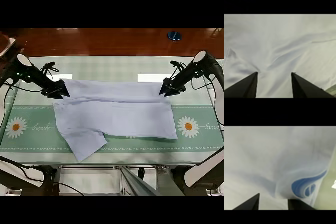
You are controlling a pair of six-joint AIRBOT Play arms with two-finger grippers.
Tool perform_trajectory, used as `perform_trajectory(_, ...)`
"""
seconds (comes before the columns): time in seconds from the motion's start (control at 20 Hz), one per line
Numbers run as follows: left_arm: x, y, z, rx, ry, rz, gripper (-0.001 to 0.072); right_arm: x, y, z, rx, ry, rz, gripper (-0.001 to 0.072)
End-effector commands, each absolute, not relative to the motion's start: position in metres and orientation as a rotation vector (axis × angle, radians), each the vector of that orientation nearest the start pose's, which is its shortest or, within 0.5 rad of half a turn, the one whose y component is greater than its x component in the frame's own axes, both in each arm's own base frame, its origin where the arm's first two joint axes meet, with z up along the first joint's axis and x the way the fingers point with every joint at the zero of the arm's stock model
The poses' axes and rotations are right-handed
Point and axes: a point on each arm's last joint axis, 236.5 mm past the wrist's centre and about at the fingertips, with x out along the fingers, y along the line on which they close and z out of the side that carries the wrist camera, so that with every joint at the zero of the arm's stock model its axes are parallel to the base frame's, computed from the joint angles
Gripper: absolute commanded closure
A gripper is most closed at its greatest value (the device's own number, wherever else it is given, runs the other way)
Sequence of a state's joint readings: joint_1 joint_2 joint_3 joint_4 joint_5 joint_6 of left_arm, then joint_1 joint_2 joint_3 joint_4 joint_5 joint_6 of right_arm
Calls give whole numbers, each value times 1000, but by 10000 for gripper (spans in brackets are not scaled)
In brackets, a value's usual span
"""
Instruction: Fold the shirts.
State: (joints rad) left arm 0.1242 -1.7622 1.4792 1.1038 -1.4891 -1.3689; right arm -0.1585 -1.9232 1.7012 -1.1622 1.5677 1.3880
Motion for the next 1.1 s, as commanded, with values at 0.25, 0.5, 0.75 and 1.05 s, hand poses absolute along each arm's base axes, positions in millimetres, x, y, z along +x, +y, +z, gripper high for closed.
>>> perform_trajectory(0.25,290,-19,-64,-523,1629,-270,198,405,-32,3,402,1377,172,301)
perform_trajectory(0.5,238,-13,-77,-806,1365,-76,198,351,-12,-5,523,1201,95,301)
perform_trajectory(0.75,220,-44,-94,-958,1350,-93,199,337,23,-16,688,1155,156,301)
perform_trajectory(1.05,207,-85,-116,-877,1443,-174,202,338,4,-16,726,1138,102,302)
